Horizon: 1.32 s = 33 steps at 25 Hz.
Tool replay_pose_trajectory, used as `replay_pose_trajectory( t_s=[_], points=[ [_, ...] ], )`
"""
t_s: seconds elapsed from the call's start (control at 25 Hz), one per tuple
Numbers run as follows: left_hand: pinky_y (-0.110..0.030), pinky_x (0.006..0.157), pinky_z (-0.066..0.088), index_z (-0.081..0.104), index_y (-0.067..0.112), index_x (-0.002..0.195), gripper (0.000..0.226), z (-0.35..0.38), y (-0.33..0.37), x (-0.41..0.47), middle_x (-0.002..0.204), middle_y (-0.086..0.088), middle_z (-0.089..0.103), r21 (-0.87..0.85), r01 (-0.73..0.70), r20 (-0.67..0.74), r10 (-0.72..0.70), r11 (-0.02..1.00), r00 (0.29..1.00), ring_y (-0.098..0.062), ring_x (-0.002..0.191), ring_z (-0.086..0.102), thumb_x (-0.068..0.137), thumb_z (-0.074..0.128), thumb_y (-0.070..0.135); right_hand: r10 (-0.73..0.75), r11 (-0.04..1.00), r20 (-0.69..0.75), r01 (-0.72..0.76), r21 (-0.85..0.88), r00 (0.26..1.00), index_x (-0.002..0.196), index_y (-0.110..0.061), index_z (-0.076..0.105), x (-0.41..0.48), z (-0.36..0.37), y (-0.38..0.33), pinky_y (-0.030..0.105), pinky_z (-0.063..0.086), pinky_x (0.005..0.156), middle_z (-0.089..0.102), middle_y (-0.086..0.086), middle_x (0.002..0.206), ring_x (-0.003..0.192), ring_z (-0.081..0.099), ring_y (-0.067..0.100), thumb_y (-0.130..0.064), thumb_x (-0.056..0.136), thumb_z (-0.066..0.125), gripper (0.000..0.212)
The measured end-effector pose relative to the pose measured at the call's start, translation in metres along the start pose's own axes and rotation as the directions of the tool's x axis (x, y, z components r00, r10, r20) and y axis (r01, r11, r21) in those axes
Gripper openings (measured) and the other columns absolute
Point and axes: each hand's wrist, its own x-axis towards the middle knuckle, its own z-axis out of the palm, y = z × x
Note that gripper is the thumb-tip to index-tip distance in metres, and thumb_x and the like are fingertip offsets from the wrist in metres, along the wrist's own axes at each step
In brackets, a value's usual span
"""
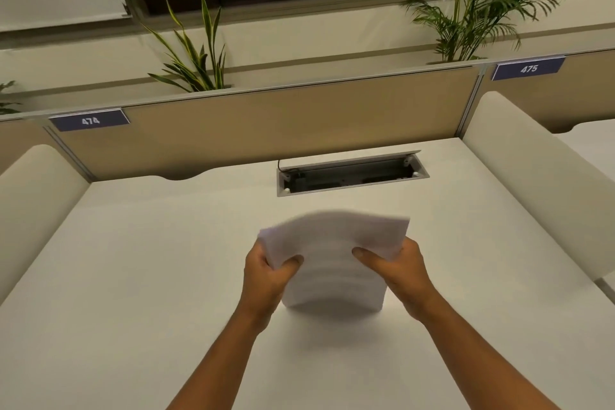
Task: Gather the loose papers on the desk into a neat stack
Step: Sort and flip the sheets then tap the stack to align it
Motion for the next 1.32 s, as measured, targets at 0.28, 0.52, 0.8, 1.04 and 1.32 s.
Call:
replay_pose_trajectory(
  t_s=[0.28,0.52,0.8,1.04,1.32],
  points=[
    [-0.025,0.07,0.064,0.075,0.044,0.115,0.046,0.008,-0.012,-0.003,0.104,0.01,0.081,0.012,0.067,0.02,-0.067,0.998,0.998,-0.016,0.103,0.075,0.076,0.078,0.019,-0.029,0.999,0.035,0.03,-0.029,0.999,0.105,-0.054,0.081,-0.003,0.007,0.0,0.024,0.065,0.07,0.084,-0.012,0.106,0.099,0.079,0.012,-0.027,0.075,0.09,0.041],
    [-0.023,0.068,0.064,0.076,0.056,0.107,0.047,0.012,-0.015,0.0,0.102,0.015,0.081,0.022,0.059,0.015,-0.06,0.998,0.998,-0.006,0.099,0.075,0.078,0.078,0.02,-0.047,0.997,-0.016,0.046,-0.065,0.999,0.107,-0.056,0.079,-0.003,0.009,0.0,0.024,0.065,0.068,0.084,-0.014,0.107,0.097,0.078,0.01,-0.032,0.078,0.086,0.038],
    [-0.025,0.071,0.064,0.08,0.046,0.104,0.041,0.012,-0.033,-0.003,0.101,0.008,0.083,0.013,0.146,0.04,-0.147,0.989,0.988,-0.007,0.092,0.077,0.075,0.079,0.016,0.014,0.998,-0.01,-0.014,-0.064,1.0,0.104,-0.051,0.081,-0.006,0.006,0.009,0.022,0.064,0.07,0.085,-0.01,0.106,0.095,0.08,0.012,-0.031,0.075,0.088,0.035],
    [-0.019,0.07,0.063,0.078,0.05,0.107,0.038,0.015,-0.044,-0.007,0.104,0.013,0.082,0.003,0.179,0.036,-0.179,0.984,0.983,-0.006,0.098,0.076,0.079,0.083,0.024,-0.032,0.996,-0.011,0.031,-0.082,0.999,0.112,-0.034,0.08,-0.003,0.0,-0.017,0.026,0.064,0.072,0.085,-0.008,0.105,0.101,0.078,0.026,-0.038,0.068,0.091,0.046],
    [-0.022,0.072,0.064,0.076,0.037,0.114,0.039,0.016,-0.044,-0.007,0.105,0.01,0.083,0.005,0.151,0.047,-0.151,0.989,0.987,-0.012,0.101,0.076,0.079,0.08,0.02,-0.118,0.461,0.448,0.449,-0.766,0.886,0.145,-0.051,0.048,0.028,0.019,-0.152,0.027,0.058,0.081,0.069,-0.028,0.124,0.106,0.069,0.003,-0.091,0.062,0.067,0.094]
  ],
)
